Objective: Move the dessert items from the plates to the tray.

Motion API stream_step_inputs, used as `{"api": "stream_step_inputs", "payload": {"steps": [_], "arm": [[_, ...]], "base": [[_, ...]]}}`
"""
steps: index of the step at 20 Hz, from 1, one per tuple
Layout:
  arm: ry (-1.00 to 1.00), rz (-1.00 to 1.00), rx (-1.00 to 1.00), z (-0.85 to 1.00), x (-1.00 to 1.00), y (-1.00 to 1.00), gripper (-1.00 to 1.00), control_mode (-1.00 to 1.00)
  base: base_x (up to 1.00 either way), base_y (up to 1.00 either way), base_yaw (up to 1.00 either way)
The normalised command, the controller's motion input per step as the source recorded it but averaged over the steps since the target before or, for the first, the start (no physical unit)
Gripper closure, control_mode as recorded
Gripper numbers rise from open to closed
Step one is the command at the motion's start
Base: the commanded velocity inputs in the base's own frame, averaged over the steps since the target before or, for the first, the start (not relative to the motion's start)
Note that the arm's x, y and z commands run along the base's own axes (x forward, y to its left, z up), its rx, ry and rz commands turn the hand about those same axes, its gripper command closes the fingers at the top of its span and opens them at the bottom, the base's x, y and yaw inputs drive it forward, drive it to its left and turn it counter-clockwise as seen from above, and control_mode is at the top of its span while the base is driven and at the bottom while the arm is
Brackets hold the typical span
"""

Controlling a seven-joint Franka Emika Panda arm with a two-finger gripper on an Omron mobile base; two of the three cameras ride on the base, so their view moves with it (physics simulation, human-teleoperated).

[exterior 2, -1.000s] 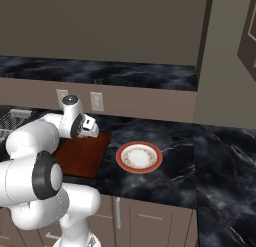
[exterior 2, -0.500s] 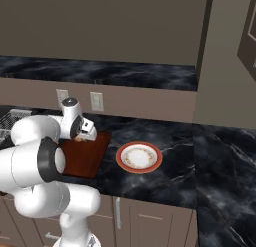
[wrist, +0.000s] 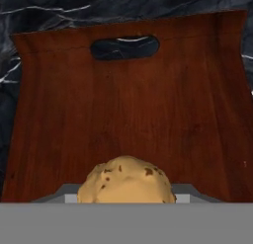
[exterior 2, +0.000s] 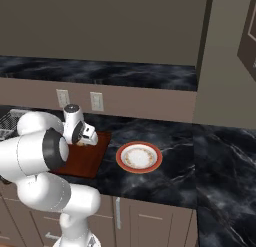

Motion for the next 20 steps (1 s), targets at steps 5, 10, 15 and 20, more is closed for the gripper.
{"api": "stream_step_inputs", "payload": {"steps": [5,10,15,20], "arm": [[0.00,0.00,0.00,-0.21,0.01,0.02,1.00,-1.00],[0.00,0.00,0.00,-0.12,0.01,0.03,1.00,-1.00],[0.00,0.00,-0.01,-0.22,0.01,0.06,1.00,-1.00],[0.01,-0.01,0.00,0.00,0.00,0.00,-1.00,-1.00]], "base": [[0.00,0.00,0.00],[0.00,0.00,0.00],[0.00,0.00,0.00],[0.00,0.00,0.00]]}}
